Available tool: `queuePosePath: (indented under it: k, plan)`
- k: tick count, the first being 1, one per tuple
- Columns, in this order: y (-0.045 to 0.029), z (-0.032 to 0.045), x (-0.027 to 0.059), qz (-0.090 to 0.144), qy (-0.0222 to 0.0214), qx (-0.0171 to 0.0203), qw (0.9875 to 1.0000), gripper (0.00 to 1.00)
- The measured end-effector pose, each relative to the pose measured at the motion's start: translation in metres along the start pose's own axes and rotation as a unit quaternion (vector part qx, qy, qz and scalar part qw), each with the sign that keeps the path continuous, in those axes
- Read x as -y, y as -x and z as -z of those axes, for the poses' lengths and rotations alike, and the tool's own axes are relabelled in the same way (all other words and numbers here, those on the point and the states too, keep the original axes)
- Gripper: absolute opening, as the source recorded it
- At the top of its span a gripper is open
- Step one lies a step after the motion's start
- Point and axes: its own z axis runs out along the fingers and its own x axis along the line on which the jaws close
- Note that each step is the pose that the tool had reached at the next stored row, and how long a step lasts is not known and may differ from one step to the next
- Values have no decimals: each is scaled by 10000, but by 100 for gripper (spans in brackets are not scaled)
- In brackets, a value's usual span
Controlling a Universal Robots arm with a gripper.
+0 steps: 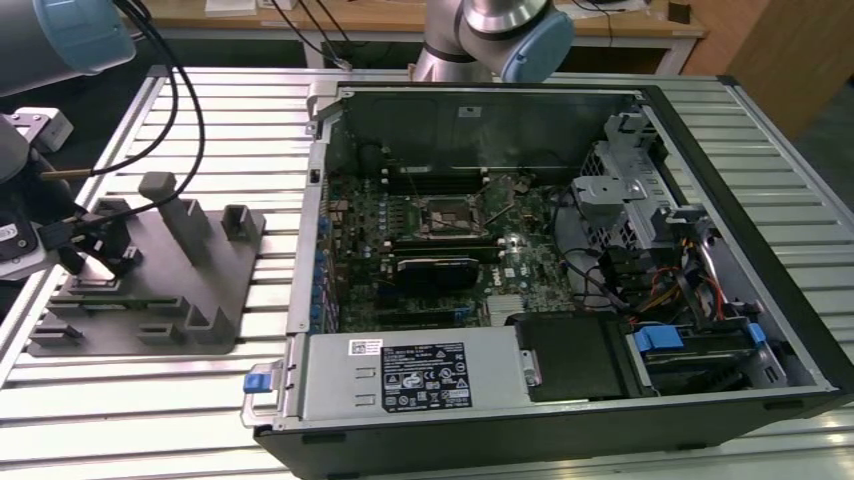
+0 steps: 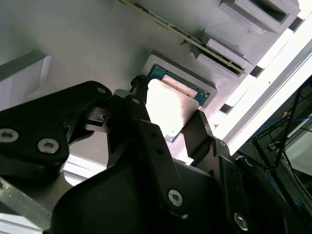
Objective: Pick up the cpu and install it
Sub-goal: 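Pick up the cpu and move it towards the insertion slot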
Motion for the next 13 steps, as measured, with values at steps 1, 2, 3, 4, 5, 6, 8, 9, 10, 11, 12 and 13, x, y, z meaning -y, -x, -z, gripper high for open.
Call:
queuePosePath:
  k: [1, 2, 3, 4, 5, 6, 8, 9, 10, 11, 12, 13]
  plan:
    - [0, 0, 0, 0, 0, 0, 10000, 55]
    - [0, 0, 0, 0, 0, 0, 10000, 55]
    - [0, -1, 0, 0, 0, 0, 10000, 55]
    - [0, 0, 0, 0, 0, 0, 10000, 61]
    - [0, 0, 0, 0, 0, 0, 10000, 61]
    - [0, -1, 0, 0, 0, 0, 10000, 61]
    - [0, -8, 0, 0, 1, 2, 10000, 61]
    - [0, -13, 0, 0, 1, 2, 10000, 61]
    - [0, -16, 1, 0, 0, 0, 10000, 61]
    - [0, -18, 1, 0, 0, 0, 10000, 61]
    - [0, -18, 1, 0, 0, -1, 10000, 61]
    - [-1, -18, 1, 0, 0, -1, 10000, 61]
